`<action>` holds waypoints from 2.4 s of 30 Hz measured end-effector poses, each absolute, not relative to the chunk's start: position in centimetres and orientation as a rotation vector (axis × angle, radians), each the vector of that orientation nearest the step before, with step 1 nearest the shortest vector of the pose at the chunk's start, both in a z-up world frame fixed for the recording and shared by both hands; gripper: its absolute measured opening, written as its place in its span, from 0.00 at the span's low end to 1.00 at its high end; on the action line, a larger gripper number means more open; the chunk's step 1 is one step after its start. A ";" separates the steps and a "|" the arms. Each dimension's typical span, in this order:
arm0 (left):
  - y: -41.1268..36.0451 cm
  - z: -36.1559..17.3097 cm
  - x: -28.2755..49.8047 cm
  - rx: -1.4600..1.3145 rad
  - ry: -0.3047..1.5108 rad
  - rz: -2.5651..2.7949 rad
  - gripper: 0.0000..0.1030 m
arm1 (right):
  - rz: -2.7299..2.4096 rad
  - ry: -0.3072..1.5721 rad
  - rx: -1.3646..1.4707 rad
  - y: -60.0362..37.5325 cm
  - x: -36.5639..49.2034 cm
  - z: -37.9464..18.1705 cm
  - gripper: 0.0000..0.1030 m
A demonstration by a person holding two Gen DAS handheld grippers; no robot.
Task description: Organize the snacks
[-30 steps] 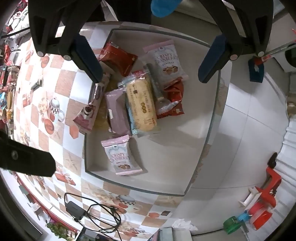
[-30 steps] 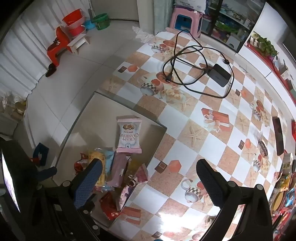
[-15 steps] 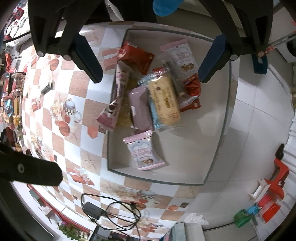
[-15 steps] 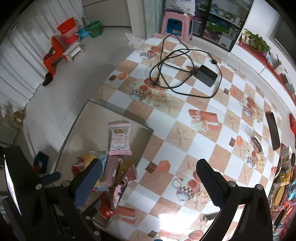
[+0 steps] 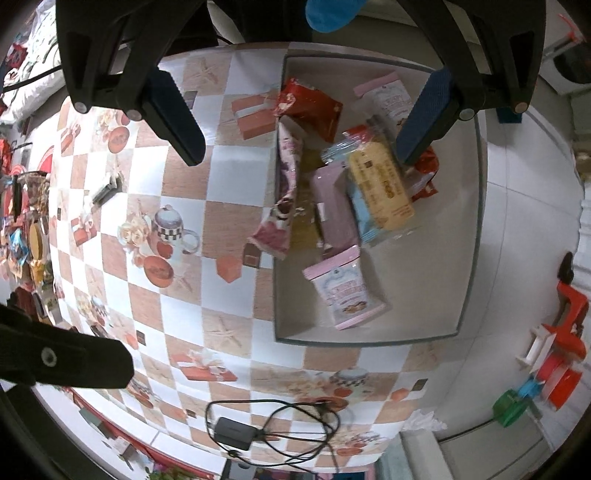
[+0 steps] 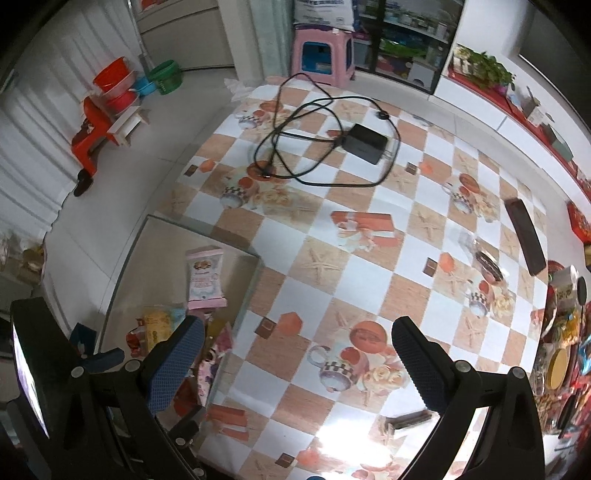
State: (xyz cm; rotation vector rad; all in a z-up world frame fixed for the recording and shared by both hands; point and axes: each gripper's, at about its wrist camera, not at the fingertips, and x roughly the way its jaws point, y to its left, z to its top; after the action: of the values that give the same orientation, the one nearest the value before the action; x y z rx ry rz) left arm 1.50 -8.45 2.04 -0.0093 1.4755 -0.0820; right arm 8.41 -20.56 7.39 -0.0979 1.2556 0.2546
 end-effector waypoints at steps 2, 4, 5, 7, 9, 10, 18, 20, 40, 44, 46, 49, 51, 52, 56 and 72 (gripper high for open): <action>-9.2 2.1 1.7 0.009 1.476 -0.087 1.00 | 0.242 1.258 -0.084 -21.6 8.4 7.3 0.99; -10.1 2.2 1.8 0.044 1.471 -0.088 1.00 | 0.227 1.262 -0.068 -22.9 8.3 7.1 0.99; -10.7 2.2 1.9 0.069 1.468 -0.087 1.00 | 0.219 1.271 -0.052 -23.9 8.2 6.7 0.99; -11.7 2.3 2.0 0.112 1.463 -0.090 1.00 | 0.191 1.296 -0.025 -26.0 8.0 5.7 0.99; -12.8 2.3 2.2 0.154 1.460 -0.096 1.00 | 0.134 1.334 -0.016 -29.0 7.3 4.0 0.99; -13.3 2.3 2.3 0.170 1.458 -0.098 1.00 | 0.104 1.359 -0.016 -30.5 6.9 2.9 0.99; -16.9 2.4 3.1 0.236 1.458 -0.132 1.00 | -0.096 1.644 -0.055 -42.2 1.0 -6.7 0.99; -17.7 2.4 3.3 0.243 1.464 -0.145 1.00 | -0.098 1.735 -0.058 -43.7 -0.3 -9.1 0.99; -31.9 -4.6 2.0 0.325 1.574 -0.304 1.00 | -0.189 1.463 0.205 -53.9 4.8 -4.9 0.99; -34.6 -7.2 1.8 0.304 1.536 -0.260 1.00 | -0.280 1.522 0.248 -57.1 -2.2 -4.6 0.99; -35.6 -8.5 2.6 0.297 1.502 -0.216 1.00 | -0.308 1.515 0.276 -58.4 -4.0 -4.2 0.99; -36.9 -9.8 4.1 0.197 1.462 -0.207 1.00 | -0.328 1.486 0.312 -59.2 -6.3 -3.3 0.99; -38.0 -9.8 5.0 0.142 1.401 -0.176 1.00 | -0.328 1.466 0.327 -58.9 -6.4 -2.3 0.99; -38.8 -9.8 5.4 0.129 1.360 -0.167 1.00 | -0.328 1.453 0.330 -59.0 -6.6 -1.8 0.99; -42.0 -9.7 6.9 0.115 1.204 -0.179 1.00 | -0.314 1.428 0.311 -58.3 -6.5 -0.6 0.99; -44.1 -10.1 5.2 0.075 0.946 -0.152 1.00 | -0.267 1.370 0.316 -56.3 -5.8 3.0 0.99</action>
State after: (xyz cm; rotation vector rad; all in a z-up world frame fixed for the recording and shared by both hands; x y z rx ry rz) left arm 5.24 -44.13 -10.08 0.0746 0.9457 -0.1524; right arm -5.77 -56.34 2.96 0.3156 1.3702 -0.2672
